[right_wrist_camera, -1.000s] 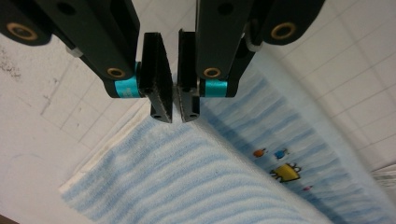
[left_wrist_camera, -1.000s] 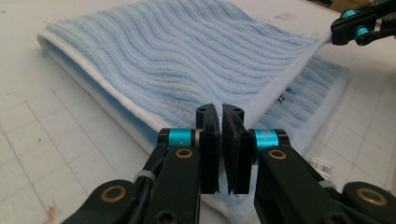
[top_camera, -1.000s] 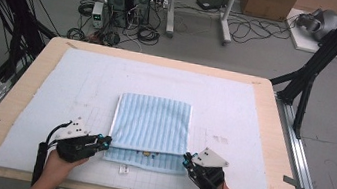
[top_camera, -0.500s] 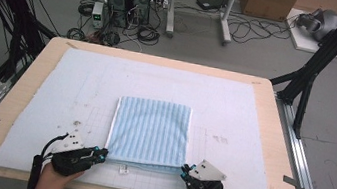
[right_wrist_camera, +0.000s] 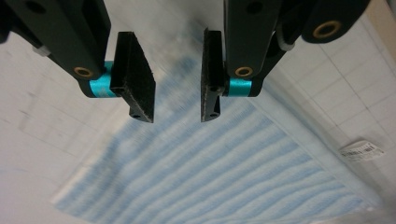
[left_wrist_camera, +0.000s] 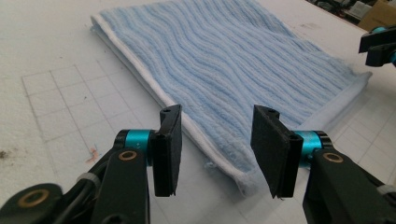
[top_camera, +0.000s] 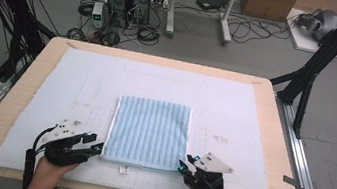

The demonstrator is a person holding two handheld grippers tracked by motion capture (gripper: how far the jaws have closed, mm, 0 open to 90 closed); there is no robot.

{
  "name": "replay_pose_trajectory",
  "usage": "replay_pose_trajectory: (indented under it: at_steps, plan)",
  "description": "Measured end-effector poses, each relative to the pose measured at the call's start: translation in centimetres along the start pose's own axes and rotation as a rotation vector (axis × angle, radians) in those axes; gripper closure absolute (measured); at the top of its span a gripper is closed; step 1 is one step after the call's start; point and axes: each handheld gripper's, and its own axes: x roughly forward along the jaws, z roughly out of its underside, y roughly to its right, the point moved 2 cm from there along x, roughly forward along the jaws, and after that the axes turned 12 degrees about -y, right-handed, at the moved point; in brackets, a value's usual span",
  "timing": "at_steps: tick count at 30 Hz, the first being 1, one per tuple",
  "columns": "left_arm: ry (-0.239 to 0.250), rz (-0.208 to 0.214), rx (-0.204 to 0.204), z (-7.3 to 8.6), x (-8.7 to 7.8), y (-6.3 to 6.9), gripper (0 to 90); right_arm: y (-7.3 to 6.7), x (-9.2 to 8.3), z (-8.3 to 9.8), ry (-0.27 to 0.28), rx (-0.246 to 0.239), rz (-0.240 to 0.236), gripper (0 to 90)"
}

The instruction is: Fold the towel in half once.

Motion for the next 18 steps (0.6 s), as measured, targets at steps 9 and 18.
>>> replay_pose_trajectory:
  at_steps: [9, 18]
  plan:
    - [0.005, 0.008, -0.002, -1.1, 0.6, -0.8, 54.8, -0.3, 2.6, -0.2, -0.126, -0.06, -0.038, 67.5]
    - [-0.002, 0.04, 0.002, -3.2, 2.6, -2.2, 54.1, 0.6, 1.7, -0.4, -0.14, -0.074, -0.073, 61.4]
